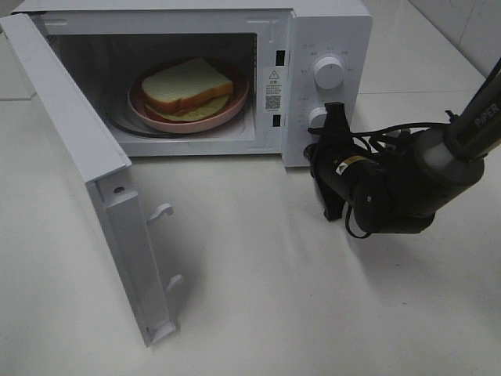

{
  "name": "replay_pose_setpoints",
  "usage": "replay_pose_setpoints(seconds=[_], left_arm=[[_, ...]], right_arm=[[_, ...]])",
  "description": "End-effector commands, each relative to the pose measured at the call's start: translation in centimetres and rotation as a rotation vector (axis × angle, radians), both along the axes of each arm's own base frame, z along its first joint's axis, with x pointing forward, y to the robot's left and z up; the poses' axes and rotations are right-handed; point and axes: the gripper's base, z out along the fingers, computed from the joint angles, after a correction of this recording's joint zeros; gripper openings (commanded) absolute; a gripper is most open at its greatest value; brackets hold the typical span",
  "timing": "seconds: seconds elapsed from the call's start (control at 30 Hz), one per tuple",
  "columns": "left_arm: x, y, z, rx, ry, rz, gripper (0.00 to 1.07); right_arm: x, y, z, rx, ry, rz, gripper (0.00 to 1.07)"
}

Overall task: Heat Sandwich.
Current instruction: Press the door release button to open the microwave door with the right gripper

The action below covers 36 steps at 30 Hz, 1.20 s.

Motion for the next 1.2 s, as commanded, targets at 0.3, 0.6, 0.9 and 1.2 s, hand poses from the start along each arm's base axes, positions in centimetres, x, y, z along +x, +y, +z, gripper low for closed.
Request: replay_pose_setpoints(seconds=[0.3, 0.6, 0.9, 1.2], left_arm=[[-0.2, -0.1, 0.0, -0.003, -0.024, -0.002, 0.81], [-0.2, -0.1, 0.0, -0.003, -0.024, -0.002, 0.81], [-0.2, -0.1, 0.0, -0.003, -0.024, -0.002, 0.81], [-0.2, -0.1, 0.0, -0.003, -0.024, -0.002, 0.81]], right_arm=[[2.7, -1.5, 4.5, -0.065, -0.377, -0.065, 0.00], [2.2, -1.0, 5.0, -0.097, -0.360, 0.014, 0.00], [0.7, -1.5, 4.0, -0.121, -0.299, 0.035, 0.00], [-1.1, -1.8, 4.0, -0.147, -0.270, 0.095, 0.00]])
